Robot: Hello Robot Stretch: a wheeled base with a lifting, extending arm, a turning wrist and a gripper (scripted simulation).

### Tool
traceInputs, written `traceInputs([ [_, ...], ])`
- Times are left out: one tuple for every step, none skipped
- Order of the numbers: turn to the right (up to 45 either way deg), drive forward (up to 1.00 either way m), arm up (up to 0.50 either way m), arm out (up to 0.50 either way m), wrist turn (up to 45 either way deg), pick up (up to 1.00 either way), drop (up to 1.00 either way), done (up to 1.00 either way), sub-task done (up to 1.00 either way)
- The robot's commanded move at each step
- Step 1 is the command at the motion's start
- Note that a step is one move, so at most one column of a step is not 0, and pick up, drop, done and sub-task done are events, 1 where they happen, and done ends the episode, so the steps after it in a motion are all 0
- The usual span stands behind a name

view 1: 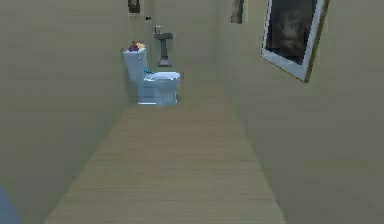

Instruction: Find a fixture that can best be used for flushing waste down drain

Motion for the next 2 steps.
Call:
traceInputs([
  [0.0, 1.00, 0.00, 0.00, 0.0, 0.00, 0.00, 0.00, 0.00],
  [0.0, 1.00, 0.00, 0.00, 0.0, 0.00, 0.00, 0.00, 0.00],
])
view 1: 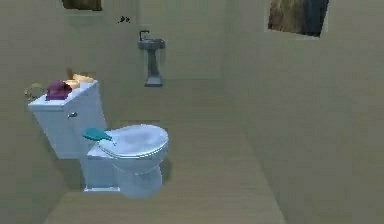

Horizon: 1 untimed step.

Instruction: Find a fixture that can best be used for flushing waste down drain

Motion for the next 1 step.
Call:
traceInputs([
  [0.0, 0.55, 0.00, 0.00, 0.0, 0.00, 0.00, 0.00, 0.00],
])
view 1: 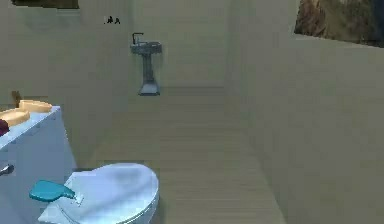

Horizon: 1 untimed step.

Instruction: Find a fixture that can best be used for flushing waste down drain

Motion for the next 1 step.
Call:
traceInputs([
  [-27.0, 0.00, 0.00, 0.00, 0.0, 0.00, 0.00, 0.00, 0.00],
])
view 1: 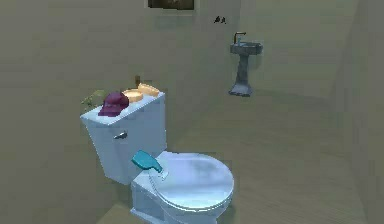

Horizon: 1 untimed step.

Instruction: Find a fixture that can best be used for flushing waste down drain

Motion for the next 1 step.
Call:
traceInputs([
  [0.0, 0.00, 0.00, 0.00, 0.0, 0.00, 0.00, 1.00, 0.00],
])
